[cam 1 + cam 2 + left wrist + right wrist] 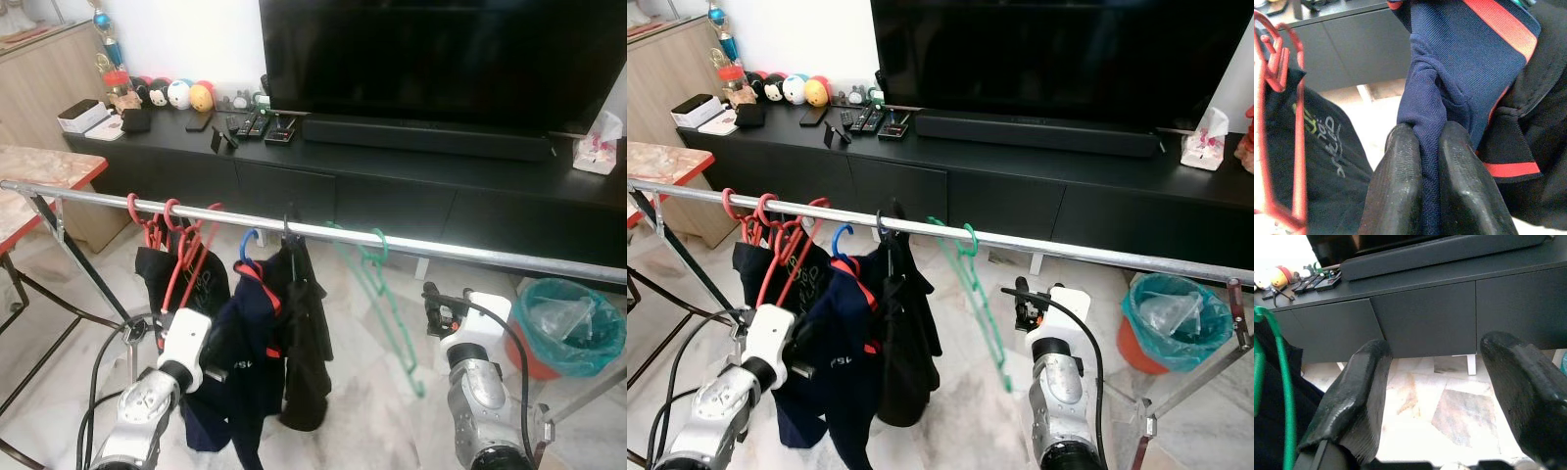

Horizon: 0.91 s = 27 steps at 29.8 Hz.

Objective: Hang hanger

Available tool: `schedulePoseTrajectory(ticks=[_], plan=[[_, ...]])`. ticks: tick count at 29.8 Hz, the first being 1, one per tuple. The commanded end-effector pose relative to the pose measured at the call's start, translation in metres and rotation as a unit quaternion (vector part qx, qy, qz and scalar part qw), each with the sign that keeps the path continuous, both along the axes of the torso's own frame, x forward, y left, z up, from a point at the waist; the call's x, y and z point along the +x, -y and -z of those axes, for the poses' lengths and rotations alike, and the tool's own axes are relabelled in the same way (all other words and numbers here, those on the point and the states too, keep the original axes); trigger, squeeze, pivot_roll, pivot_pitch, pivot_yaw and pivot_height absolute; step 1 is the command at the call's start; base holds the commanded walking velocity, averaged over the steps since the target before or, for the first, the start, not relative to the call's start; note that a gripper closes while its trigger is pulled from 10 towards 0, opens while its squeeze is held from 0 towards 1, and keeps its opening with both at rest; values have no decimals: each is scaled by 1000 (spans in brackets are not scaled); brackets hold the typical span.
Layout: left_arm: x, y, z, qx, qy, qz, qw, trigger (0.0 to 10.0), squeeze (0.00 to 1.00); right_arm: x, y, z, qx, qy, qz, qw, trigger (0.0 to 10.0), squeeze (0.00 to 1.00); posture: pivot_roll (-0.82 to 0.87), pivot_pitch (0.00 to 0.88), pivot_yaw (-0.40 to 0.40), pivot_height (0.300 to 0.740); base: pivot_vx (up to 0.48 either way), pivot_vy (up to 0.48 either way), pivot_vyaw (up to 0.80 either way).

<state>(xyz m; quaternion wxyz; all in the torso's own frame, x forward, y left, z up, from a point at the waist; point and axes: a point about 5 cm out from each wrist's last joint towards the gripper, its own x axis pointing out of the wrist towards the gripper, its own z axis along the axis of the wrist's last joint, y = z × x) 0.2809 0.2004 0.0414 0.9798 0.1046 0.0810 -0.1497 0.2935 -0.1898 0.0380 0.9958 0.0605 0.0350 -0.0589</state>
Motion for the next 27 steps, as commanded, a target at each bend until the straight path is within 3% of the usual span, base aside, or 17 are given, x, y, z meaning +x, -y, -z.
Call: schedulePoseTrajectory(ticks=[1, 13, 27], plan=[[13, -8, -25, -3, 65, -23, 998, 10000, 0, -1, -2, 1, 0, 2, -1, 1000, 10000, 0, 25, 13, 79, 740, 0, 0, 0], [13, -8, -30, -22, 89, -37, 995, 10000, 0, -1, -1, 0, -2, 2, -2, 1000, 10000, 0, 26, 16, 69, 740, 0, 0, 0], [36, 5, -31, -18, 73, -48, 996, 10000, 0, 0, -2, 0, -2, 1, -2, 1000, 10000, 0, 21, 13, 71, 740, 0, 0, 0]])
